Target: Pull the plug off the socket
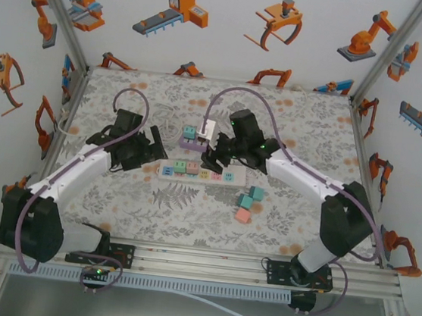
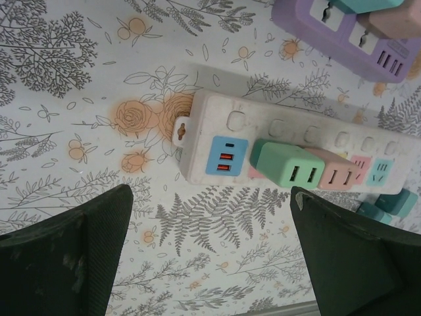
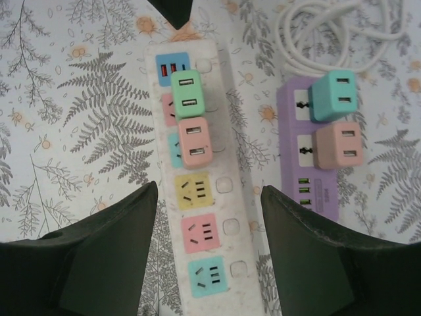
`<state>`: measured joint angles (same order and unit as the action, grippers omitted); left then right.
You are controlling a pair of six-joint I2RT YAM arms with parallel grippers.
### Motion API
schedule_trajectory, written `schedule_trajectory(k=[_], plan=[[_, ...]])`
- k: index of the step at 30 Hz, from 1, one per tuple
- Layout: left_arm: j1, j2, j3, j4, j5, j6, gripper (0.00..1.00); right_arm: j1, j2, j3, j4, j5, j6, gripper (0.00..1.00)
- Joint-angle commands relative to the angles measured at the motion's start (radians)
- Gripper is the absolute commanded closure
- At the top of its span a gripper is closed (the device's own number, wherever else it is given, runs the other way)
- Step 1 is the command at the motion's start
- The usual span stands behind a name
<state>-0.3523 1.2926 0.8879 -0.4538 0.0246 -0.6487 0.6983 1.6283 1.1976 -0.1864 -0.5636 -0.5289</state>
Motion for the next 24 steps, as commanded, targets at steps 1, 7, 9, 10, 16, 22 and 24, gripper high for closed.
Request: schedule_trajectory(k=[1, 7, 9, 10, 16, 22, 24], plan=[[0.012, 0.027, 0.010, -0.011, 0.049, -0.016, 0.02, 0.010, 0.055, 0.072, -0.102, -0.025, -0.044, 0.40], [0.036, 0.080, -0.004, 0.000, 0.087, -0.021, 0.01, 0.024, 0.152, 0.131, -0.091, -0.084, -0.072, 0.43], [0.042, 0.092, -0.012, 0.006, 0.099, -0.024, 0.00, 0.024, 0.178, 0.142, -0.076, -0.094, -0.075, 0.45], [0.044, 0.098, -0.016, 0.009, 0.101, -0.027, 0.01, 0.025, 0.192, 0.146, -0.069, -0.101, -0.077, 0.45], [0.059, 0.127, -0.024, 0.013, 0.114, -0.026, 0.03, 0.030, 0.264, 0.175, -0.059, -0.135, -0.082, 0.46], [0.067, 0.152, -0.027, 0.018, 0.126, -0.026, 0.07, 0.046, 0.307, 0.186, -0.047, -0.127, -0.083, 0.51], [0.067, 0.164, -0.028, 0.018, 0.129, -0.026, 0.08, 0.049, 0.312, 0.182, -0.031, -0.121, -0.083, 0.55]])
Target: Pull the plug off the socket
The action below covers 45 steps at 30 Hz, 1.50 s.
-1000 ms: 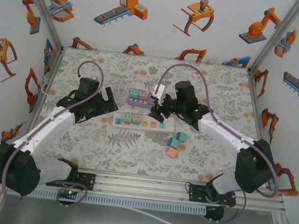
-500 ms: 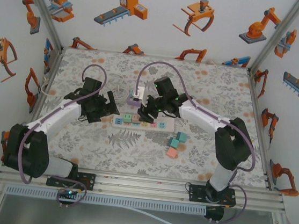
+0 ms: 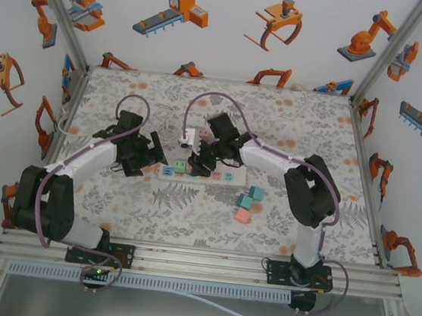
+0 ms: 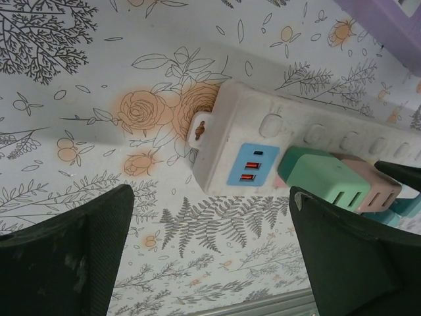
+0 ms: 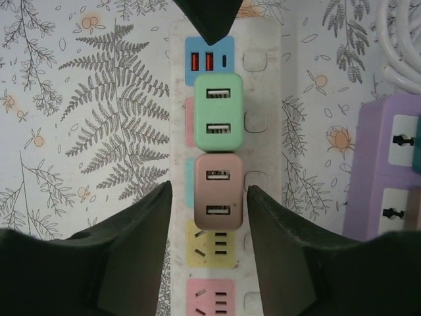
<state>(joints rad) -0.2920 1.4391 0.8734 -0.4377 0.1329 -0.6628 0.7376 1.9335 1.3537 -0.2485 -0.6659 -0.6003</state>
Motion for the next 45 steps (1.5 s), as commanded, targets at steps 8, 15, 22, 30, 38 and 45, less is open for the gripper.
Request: schedule_trajectory(k=[8, 15, 22, 30, 38, 45], plan=[[0.007, 0.080, -0.014, 0.012, 0.052, -0.002, 0.19, 0.016, 0.011, -0.001, 0.074, 0.002, -0.015, 0.66], [0.007, 0.114, -0.019, 0.021, 0.066, 0.002, 0.34, 0.016, 0.005, -0.016, 0.071, 0.011, -0.029, 0.72], [0.007, 0.135, -0.030, 0.020, 0.057, 0.009, 0.50, 0.016, -0.002, -0.030, 0.077, 0.008, -0.035, 0.77], [0.004, 0.152, -0.037, 0.021, 0.056, 0.007, 0.58, 0.016, -0.017, -0.048, 0.101, -0.008, -0.035, 0.82], [-0.010, 0.178, -0.055, 0.030, 0.023, -0.012, 0.61, 0.016, -0.051, -0.071, 0.132, -0.020, -0.015, 0.92], [-0.029, 0.201, -0.065, 0.039, 0.002, -0.027, 0.64, 0.015, -0.091, -0.092, 0.160, -0.033, -0.003, 1.00]])
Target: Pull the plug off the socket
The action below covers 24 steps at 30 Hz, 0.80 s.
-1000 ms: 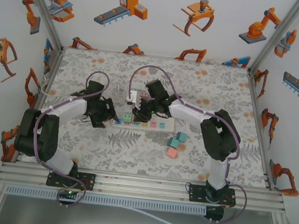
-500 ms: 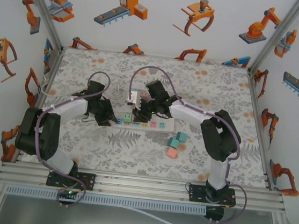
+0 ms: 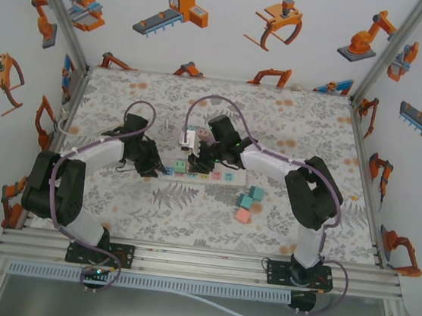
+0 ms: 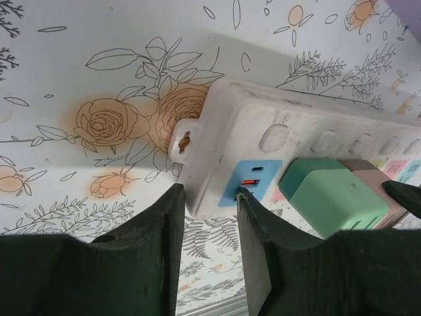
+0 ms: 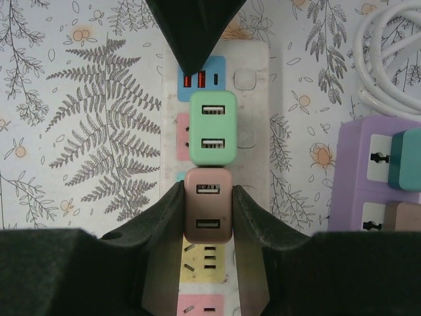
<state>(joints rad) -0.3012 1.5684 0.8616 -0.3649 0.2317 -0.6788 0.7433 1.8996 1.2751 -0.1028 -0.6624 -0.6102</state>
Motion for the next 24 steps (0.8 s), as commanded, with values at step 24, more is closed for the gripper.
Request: schedule_trajectory(k=[24], plan=[[-0.021, 0.127, -0.037, -0.024, -0.121, -0.002, 0.68, -0.042, -0.099, -0.061, 0.179, -0.097, 0.163, 1.00]])
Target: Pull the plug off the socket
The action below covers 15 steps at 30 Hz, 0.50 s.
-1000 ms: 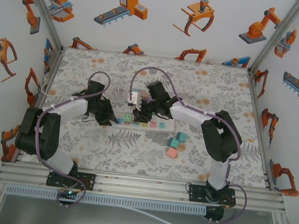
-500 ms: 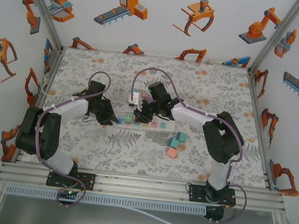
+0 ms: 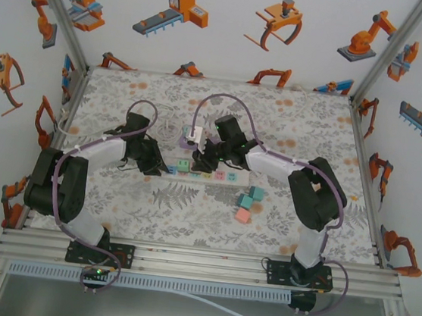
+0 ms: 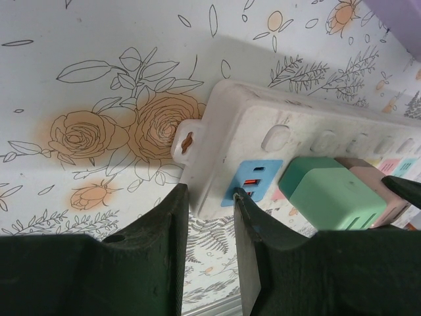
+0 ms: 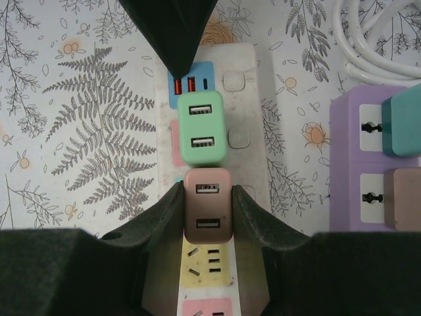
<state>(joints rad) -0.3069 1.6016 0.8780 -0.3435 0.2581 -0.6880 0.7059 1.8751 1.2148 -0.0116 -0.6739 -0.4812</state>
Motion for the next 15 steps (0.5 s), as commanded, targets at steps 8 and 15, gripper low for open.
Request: schedule_trajectory(k=[8, 15], plan=[[-0.014, 0.092, -0.045, -0.055, -0.157, 0.010, 0.68, -0.023, -0.080, -0.006, 0.098, -0.115, 0.041, 1.00], [-0.015, 0.095, -0.045, -0.055, -0.157, 0.013, 0.68, -0.027, -0.090, -0.016, 0.067, -0.102, -0.003, 1.00]])
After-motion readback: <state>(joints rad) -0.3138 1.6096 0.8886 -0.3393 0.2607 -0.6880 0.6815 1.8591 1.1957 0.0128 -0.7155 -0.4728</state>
